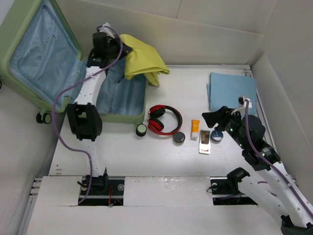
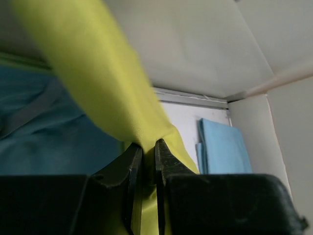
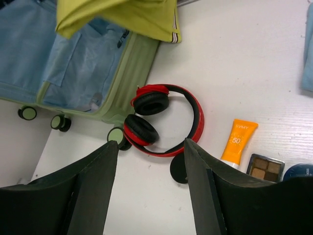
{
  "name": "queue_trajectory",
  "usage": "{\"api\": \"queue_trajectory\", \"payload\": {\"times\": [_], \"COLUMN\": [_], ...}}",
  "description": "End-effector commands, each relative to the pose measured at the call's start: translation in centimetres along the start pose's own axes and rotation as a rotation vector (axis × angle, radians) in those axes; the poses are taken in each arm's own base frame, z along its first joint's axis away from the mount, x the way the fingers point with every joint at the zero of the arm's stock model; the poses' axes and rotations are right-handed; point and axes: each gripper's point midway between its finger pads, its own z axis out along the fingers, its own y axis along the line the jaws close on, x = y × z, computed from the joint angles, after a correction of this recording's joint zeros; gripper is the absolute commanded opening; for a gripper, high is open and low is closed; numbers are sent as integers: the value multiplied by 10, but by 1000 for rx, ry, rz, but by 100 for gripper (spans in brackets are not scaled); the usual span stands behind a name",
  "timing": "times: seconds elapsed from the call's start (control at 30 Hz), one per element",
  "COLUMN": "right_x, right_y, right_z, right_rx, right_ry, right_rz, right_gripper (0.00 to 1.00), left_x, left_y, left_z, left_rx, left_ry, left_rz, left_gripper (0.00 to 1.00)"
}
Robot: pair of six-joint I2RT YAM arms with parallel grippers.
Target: Pack the luggage
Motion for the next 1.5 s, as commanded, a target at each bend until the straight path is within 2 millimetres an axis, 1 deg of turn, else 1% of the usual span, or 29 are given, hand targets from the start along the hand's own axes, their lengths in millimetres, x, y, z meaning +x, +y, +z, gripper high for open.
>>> {"api": "queue_trajectory", "payload": {"times": [0.0,0.07,0.1,0.17,0.2,0.27,0.33,0.43,0.47,0.5,0.63,0.7,0.73,0.8,0.87,0.9,0.93,0.97,1.03,1.07,1.13,1.2,1.23,1.27,1.3,1.33,1.37,1.4,1.47], "right_x": [-21,-22,-22,-27,-24,-27,-23,-19,-19,-17,-10,-11,-7,-2,1,-2,4,4,5,5,7,6,5,4,4,2,2,-9,-20], "right_y": [21,21,21,22,19,19,17,14,14,13,8,7,5,2,-2,0,-4,-4,-4,-4,-5,-6,-6,-8,-12,-15,-18,-18,-18], "right_z": [-10,-14,-14,-20,-19,-21,-22,-23,-23,-24,-23,-22,-21,-19,-18,-18,-14,-14,-11,-11,-9,-9,-7,-7,-4,-4,-2,-4,-4], "right_rx": [-79,-82,-82,-87,-83,-82,-76,-71,-71,-72,-64,-57,-52,-44,-31,-38,-27,-27,-28,-28,-22,-12,-12,-2,23,37,58,74,95], "right_ry": [-63,-68,-68,-94,-86,-101,-94,-84,-84,-86,-74,-79,-72,-60,-57,-66,-50,-50,-51,-51,-43,-50,-50,-57,-63,-73,-77,-110,-142], "right_rz": [-7,-6,-6,-13,-14,-12,-13,-3,-3,-3,-4,-4,-4,4,4,13,12,12,21,21,21,21,21,21,21,21,36,48,51], "right_gripper": [62,62,62,62,62,62,62,62,62,62,62,62,62,62,62,62,62,62,62,62,65,68,71,73,74,76,76,77,77], "left_x": [-64,-61,-56,-50,-43,-32,-23,-5,-9,-5,-8,-14,-10,-18,-22,-19,-11,-7,8,10,3,-11,-16,-24,-30,-29,-27,-26,4], "left_y": [-30,3,35,65,92,120,147,177,184,193,223,239,246,263,270,276,280,283,290,292,282,265,255,227,210,190,139,107,51], "left_z": [-71,-83,-96,-108,-118,-123,-132,-140,-145,-147,-166,-178,-178,-193,-200,-199,-196,-193,-186,-184,-188,-193,-195,-195,-194,-190,-175,-166,-142], "left_rx": [101,62,31,-9,-47,-101,-165,-272,-322,-363,-512,-593,-615,-693,-714,-709,-711,-707,-701,-704,-686,-653,-629,-586,-558,-523,-432,-379,-295], "left_ry": [-178,-190,-191,-196,-194,-174,-165,-141,-161,-156,-169,-189,-175,-209,-232,-221,-195,-173,-124,-121,-157,-202,-217,-239,-264,-262,-257,-254,-206], "left_rz": [113,66,36,6,-28,-51,-71,-69,-32,-26,18,14,20,9,-18,-37,-48,-57,-101,-118,-116,-121,-121,-89,-74,-43,18,74,157], "left_gripper": [0,0,0,0,0,0,0,0,0,0,0,0,0,0,0,0,2,15,42,61,73,82,82,82,82,82,82,81,81]}}
